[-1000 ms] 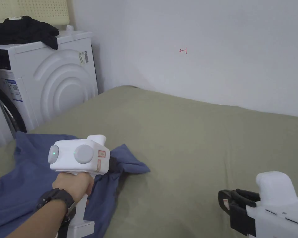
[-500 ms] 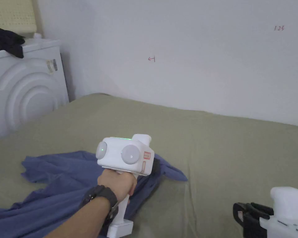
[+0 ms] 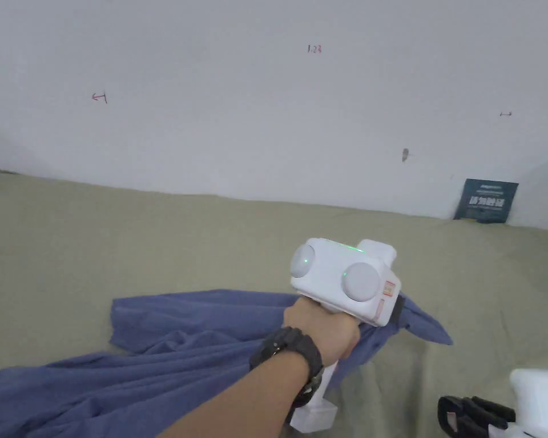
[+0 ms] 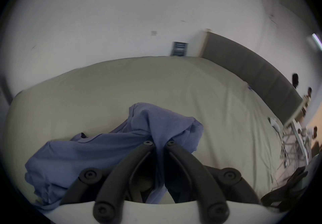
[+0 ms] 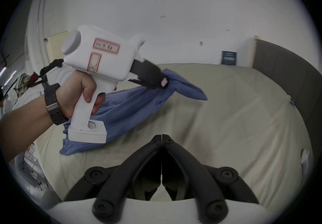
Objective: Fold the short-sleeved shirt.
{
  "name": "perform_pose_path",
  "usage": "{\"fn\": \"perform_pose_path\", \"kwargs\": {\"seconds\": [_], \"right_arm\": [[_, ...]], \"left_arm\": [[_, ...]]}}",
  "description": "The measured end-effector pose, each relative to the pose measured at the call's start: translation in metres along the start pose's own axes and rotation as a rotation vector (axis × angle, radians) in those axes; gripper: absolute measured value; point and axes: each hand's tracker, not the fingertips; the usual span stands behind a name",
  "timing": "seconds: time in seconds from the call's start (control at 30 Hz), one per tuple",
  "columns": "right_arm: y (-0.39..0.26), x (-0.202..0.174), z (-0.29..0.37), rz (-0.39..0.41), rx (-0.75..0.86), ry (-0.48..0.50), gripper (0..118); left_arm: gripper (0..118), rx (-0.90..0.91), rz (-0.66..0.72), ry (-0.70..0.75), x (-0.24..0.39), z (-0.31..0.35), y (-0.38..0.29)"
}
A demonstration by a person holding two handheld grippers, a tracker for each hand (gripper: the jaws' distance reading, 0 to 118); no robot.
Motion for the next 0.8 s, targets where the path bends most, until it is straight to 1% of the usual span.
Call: {"fn": "perform_pose_path", "kwargs": {"seconds": [0.07,0.1,0.2,0.23,0.27,0.3,0.33,0.43,0.47,0.5,0.53,0.57,0.6,0.63,0.67,0.7,0.77,0.8], "right_arm": [[-0.007,0.018,0.012,-0.027,-0.005,-0.039,0],[-0.010,0.024,0.017,-0.035,-0.003,-0.042,0],[-0.019,0.036,0.026,-0.045,-0.005,-0.072,0],[-0.020,0.037,0.031,-0.046,-0.006,-0.081,0],[-0.022,0.039,0.033,-0.054,-0.009,-0.088,0],[-0.024,0.041,0.035,-0.060,-0.010,-0.089,0],[-0.025,0.042,0.037,-0.061,-0.010,-0.093,0],[-0.027,0.044,0.040,-0.064,-0.012,-0.116,0],[-0.027,0.044,0.041,-0.067,-0.012,-0.124,0],[-0.026,0.045,0.042,-0.067,-0.012,-0.130,0],[-0.026,0.044,0.043,-0.065,-0.013,-0.135,0],[-0.026,0.043,0.045,-0.066,-0.013,-0.140,0],[-0.026,0.042,0.046,-0.065,-0.011,-0.144,0],[-0.026,0.042,0.047,-0.065,-0.010,-0.144,0],[-0.026,0.041,0.048,-0.067,-0.006,-0.143,0],[-0.025,0.039,0.050,-0.069,-0.004,-0.140,0],[-0.022,0.034,0.053,-0.068,0.004,-0.137,0],[-0.020,0.031,0.055,-0.066,0.009,-0.133,0]], "left_arm": [[5,-0.015,-0.011,-0.068,0.044,-0.003,0.002],[5,-0.009,-0.015,-0.090,0.062,-0.007,0.001],[5,-0.057,0.011,-0.093,0.103,-0.020,-0.008],[5,-0.076,0.020,-0.072,0.113,-0.023,-0.015],[5,-0.083,0.029,-0.063,0.118,-0.025,-0.022],[5,-0.101,0.052,-0.065,0.102,-0.038,-0.019],[5,-0.115,0.078,-0.057,0.100,-0.042,-0.023],[6,-0.127,0.092,-0.058,0.101,-0.039,-0.037],[12,-0.121,0.094,-0.037,0.101,-0.037,-0.041],[34,-0.101,0.079,-0.007,0.099,-0.031,-0.042],[100,-0.077,0.080,0.042,0.097,-0.026,-0.042],[117,-0.071,0.081,0.070,0.094,-0.022,-0.043],[110,0.032,0.183,0.032,0.084,-0.009,-0.048],[114,0.061,0.128,-0.022,0.071,0.002,-0.052],[118,0.049,0.174,-0.033,0.063,0.012,-0.058],[118,0.039,0.166,-0.016,0.070,0.047,-0.049],[118,0.073,0.173,0.046,0.053,0.080,-0.058],[118,0.084,0.173,0.054,0.040,0.099,-0.066]]}}
